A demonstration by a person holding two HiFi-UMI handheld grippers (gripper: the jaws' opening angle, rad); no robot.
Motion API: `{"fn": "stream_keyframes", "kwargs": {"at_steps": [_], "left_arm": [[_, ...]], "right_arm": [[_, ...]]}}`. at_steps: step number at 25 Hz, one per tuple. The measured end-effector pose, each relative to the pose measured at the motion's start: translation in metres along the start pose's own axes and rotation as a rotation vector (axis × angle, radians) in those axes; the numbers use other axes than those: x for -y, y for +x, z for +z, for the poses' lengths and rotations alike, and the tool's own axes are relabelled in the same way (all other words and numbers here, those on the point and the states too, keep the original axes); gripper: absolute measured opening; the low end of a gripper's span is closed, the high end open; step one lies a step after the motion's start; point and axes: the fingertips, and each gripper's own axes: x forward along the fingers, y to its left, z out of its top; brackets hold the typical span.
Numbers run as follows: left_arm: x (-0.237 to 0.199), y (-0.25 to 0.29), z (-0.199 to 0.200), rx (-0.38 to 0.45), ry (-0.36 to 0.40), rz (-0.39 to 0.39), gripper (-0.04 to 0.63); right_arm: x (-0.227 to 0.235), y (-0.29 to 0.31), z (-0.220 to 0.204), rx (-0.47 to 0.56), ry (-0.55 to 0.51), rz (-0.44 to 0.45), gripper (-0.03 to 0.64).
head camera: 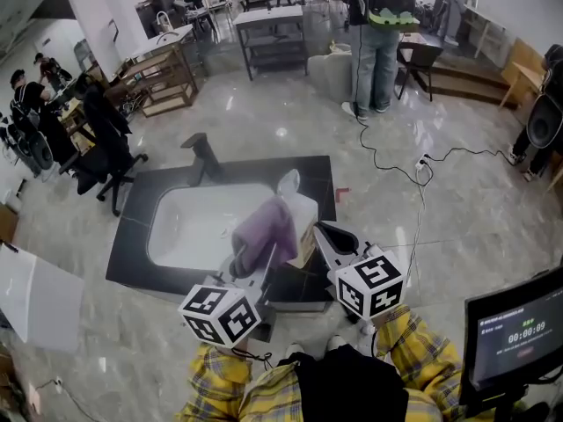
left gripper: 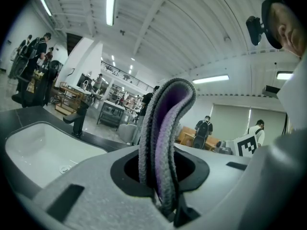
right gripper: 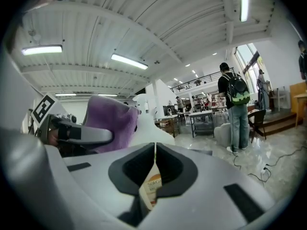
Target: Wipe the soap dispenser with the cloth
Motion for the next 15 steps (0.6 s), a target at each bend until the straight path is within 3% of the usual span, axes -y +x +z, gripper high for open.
{"fn": "stream_keyframes", "kwargs": {"at_steps": [15], "left_arm": [[-0.025, -0.002, -0.028, 0.015, -0.038, 0.022, 0.072]], "right_arm": [[0.002, 0.017, 0.018, 0.070, -0.008, 0.013, 0.008]]}}
